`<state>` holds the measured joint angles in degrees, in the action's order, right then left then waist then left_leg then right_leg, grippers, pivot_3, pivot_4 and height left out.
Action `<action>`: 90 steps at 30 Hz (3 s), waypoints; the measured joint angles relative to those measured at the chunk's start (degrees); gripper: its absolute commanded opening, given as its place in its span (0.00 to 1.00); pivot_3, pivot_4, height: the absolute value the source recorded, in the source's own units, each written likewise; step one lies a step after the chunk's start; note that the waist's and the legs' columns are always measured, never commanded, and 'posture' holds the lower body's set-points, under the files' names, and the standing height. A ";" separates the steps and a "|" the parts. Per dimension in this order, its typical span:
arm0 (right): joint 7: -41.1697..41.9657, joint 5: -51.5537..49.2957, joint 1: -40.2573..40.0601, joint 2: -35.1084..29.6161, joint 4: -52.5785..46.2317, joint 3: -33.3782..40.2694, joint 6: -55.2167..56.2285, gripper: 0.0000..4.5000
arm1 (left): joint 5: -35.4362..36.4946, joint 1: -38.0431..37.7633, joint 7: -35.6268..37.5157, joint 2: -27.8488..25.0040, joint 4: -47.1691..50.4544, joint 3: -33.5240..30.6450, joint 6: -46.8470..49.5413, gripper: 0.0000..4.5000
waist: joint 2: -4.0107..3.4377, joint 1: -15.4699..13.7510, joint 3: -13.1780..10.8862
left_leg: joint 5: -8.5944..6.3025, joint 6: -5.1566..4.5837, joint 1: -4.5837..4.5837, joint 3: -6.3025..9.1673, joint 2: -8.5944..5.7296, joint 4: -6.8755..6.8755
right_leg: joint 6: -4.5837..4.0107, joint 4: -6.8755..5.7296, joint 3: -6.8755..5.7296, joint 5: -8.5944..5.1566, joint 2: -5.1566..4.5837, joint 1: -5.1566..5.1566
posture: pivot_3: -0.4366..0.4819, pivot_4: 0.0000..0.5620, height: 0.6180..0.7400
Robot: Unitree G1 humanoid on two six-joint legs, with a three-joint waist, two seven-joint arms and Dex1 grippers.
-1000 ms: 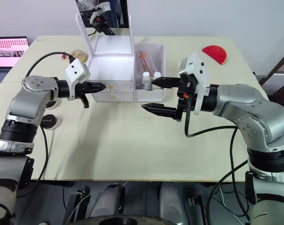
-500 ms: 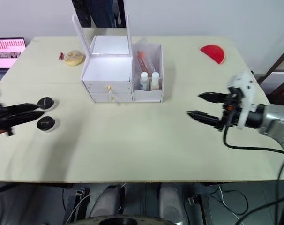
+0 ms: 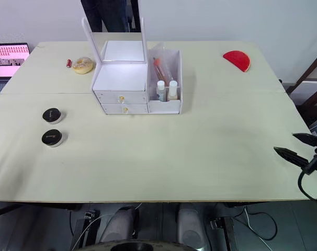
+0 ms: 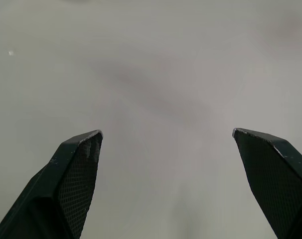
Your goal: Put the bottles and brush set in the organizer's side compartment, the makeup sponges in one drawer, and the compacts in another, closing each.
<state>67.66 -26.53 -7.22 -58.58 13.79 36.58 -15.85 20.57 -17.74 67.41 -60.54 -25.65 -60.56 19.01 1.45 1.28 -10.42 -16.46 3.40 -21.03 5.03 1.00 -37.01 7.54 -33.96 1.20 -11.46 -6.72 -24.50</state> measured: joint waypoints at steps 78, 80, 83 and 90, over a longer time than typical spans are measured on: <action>-11.09 -8.07 43.18 14.48 -29.46 -39.13 -30.09 1.00 | -23.57 32.89 -70.31 62.92 19.90 63.85 -15.76 0.07 | -0.05 -0.80 0.13 | 0.02 -0.01 0.20 0.04 -0.08 -0.11 | -0.06 0.04 0.12 0.32 0.07 0.39 | 0.48 0.27 1.00; -11.09 -8.06 43.18 14.41 -29.45 -39.13 -30.09 1.00 | -23.57 30.75 -68.99 62.29 22.11 64.34 -15.73 0.07 | -0.06 -0.65 0.13 | 0.02 -0.01 0.20 0.03 -0.08 -0.10 | -0.06 0.07 0.13 0.32 0.07 0.38 | 0.48 0.27 1.00; -11.10 -8.05 43.19 14.37 -29.44 -39.13 -30.09 1.00 | -23.53 26.67 -66.53 60.81 26.50 65.48 -15.52 0.07 | -0.06 -0.67 0.13 | 0.02 -0.01 0.20 0.04 -0.08 -0.07 | -0.10 0.06 0.13 0.29 0.07 0.37 | 0.48 0.27 1.00; -11.01 -7.93 43.19 14.29 -29.37 -39.14 -30.01 1.00 | -22.32 16.79 -61.47 57.55 36.70 66.90 -14.78 0.07 | -0.06 -0.77 0.13 | 0.02 -0.01 0.15 0.04 -0.08 -0.09 | -0.19 0.10 0.13 0.24 0.06 0.36 | 0.48 0.27 1.00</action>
<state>56.65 -34.46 35.97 -44.29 -15.57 -2.56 -45.86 -1.76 -0.94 5.94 -2.99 11.06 6.34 4.22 1.39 0.51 -10.29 -16.44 3.39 -20.88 5.07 0.92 -37.10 7.35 -33.86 1.33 -11.22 -6.65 -24.14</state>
